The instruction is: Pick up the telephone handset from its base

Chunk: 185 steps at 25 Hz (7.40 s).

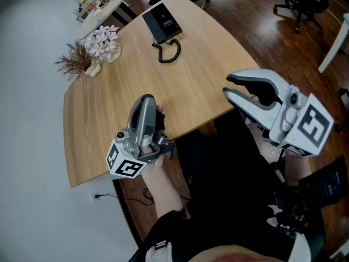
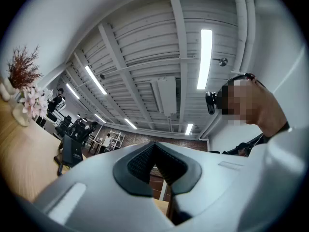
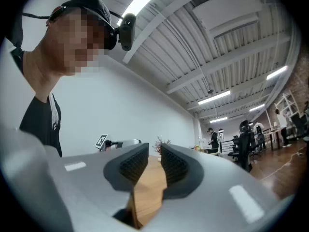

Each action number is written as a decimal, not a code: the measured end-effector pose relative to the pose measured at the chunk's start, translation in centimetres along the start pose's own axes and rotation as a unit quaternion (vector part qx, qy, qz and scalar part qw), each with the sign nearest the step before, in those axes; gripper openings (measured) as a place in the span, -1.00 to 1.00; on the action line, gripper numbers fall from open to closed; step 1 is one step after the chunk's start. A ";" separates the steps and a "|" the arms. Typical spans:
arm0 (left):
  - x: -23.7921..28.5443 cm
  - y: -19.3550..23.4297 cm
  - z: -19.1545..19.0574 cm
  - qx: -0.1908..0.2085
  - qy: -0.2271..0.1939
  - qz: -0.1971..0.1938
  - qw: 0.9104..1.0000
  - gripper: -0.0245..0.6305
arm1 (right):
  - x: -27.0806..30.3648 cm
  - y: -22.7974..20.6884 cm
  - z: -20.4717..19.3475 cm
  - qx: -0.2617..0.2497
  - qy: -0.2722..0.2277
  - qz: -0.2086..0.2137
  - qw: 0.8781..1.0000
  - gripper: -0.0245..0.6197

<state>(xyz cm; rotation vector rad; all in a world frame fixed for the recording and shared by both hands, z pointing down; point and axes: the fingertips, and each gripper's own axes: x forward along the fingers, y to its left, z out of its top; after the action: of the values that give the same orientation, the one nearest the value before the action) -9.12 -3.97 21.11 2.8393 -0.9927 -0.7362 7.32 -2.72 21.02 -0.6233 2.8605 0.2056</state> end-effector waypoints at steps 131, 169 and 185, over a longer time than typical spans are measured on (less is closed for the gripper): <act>7.6 41.0 -5.2 -0.068 0.139 0.254 0.955 -0.64 | 26.5 -26.8 -15.7 -0.095 0.099 -0.131 0.982 -0.46; 12.3 43.2 -13.9 -0.227 0.298 0.169 0.912 -0.54 | 24.7 -28.2 -15.6 -0.097 0.099 -0.159 0.978 -0.55; 11.2 32.8 -1.8 -0.339 0.023 0.034 0.940 -0.68 | 24.6 -27.3 -12.9 -0.108 0.068 -0.161 0.979 -0.68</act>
<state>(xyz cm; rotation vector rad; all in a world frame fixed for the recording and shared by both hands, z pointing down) -19.61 -36.89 24.40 2.2017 -0.6518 -0.8042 -5.16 -39.31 25.38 -1.1713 2.8297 0.4410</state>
